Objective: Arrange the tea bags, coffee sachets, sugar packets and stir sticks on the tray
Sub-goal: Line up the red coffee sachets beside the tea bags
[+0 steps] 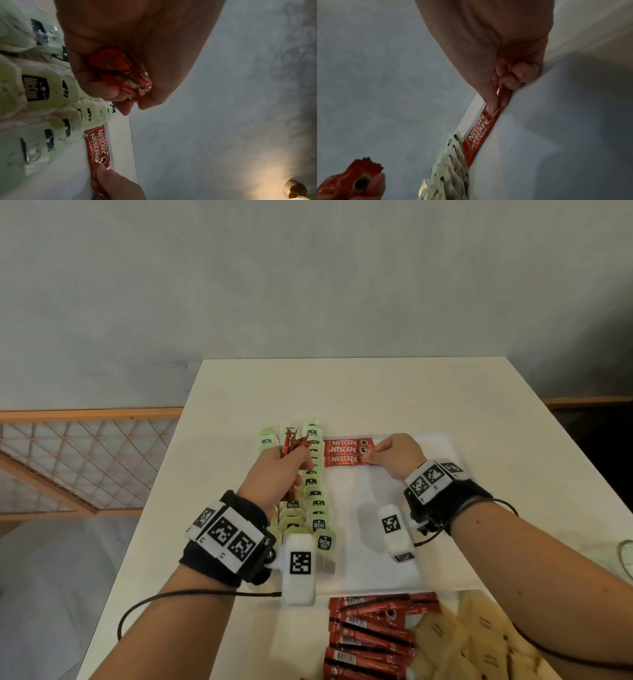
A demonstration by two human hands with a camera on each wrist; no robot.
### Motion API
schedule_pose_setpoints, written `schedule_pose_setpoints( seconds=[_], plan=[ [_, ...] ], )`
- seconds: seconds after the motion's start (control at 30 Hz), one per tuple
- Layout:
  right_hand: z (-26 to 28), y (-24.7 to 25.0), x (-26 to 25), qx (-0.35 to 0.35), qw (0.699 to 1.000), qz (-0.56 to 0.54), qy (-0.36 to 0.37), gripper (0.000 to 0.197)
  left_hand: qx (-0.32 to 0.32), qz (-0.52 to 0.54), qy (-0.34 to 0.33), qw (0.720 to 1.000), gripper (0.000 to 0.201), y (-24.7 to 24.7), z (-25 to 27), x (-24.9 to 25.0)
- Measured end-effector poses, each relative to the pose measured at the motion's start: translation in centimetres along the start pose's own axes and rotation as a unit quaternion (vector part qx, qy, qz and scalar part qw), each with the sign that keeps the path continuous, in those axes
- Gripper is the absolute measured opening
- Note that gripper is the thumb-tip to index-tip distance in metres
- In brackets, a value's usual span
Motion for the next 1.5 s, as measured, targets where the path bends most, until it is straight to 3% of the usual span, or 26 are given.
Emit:
schedule_pose_setpoints(
  seconds=[0.27, 0.37, 0.53, 0.67, 0.83, 1.03, 1.17, 1.3, 1.37, 1.43, 1.5],
  plan=[
    [1.0, 0.8, -0.6, 0.022, 1.0, 0.005, 0.014, 0.043, -0.091, 0.042, 0.009, 0.995, 0.02, -1.3, 1.3, -0.6],
    [2.6, 1.3, -1.2, 0.025, 0.994, -0.097, 0.035, 0.029, -0.111, 0.014, -0.002, 0.994, 0.019, -1.9, 2.2, -0.7],
    [7.3, 1.7, -4.1, -0.039, 0.967, -0.244, 0.065, 0.031, -0.148, -0.022, -0.009, 0.989, 0.017, -3.5, 3.8, -1.1],
    [10.7, 1.7, -5.5, -0.096, 0.958, -0.255, 0.088, 0.024, -0.167, -0.044, -0.013, 0.985, 0.022, -4.6, 5.5, -1.5],
    [13.1, 2.5, -5.9, -0.07, 0.959, -0.251, 0.115, 0.014, -0.168, -0.049, -0.018, 0.984, 0.022, -5.0, 7.6, -1.7],
    [15.1, 4.1, -6.0, -0.022, 0.946, -0.293, 0.135, 0.011, -0.176, -0.055, 0.061, 0.981, 0.038, -4.8, 9.4, -2.6],
    [15.7, 5.6, -6.1, -0.003, 0.938, -0.303, 0.17, 0.015, -0.181, -0.007, 0.105, 0.978, 0.031, -4.4, 9.6, -3.7],
    [16.3, 6.2, -6.3, -0.021, 0.93, -0.318, 0.184, 0.015, -0.228, 0.046, 0.121, 0.965, 0.018, -4.5, 9.7, -4.3],
    [16.5, 6.2, -6.1, -0.048, 0.932, -0.314, 0.176, 0.018, -0.188, 0.057, 0.076, 0.978, 0.013, -4.1, 9.5, -4.0],
    [16.7, 6.0, -5.7, -0.088, 0.931, -0.322, 0.146, 0.021, -0.09, 0.016, -0.021, 0.996, 0.011, -3.2, 9.3, -3.2],
    [16.7, 5.5, -5.7, -0.129, 0.921, -0.353, 0.1, 0.029, 0.012, -0.066, -0.124, 0.99, 0.013, -2.5, 9.4, -2.4]
  ],
)
Point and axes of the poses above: each hand's wrist, its own z-axis away from the middle knuckle, its own y-axis out of the back of the hand, x = y × z, the point moved 5 cm from there along -z, towards the middle knuckle, and after that the axes turned 14 degrees about y, right-handed, at the moved point
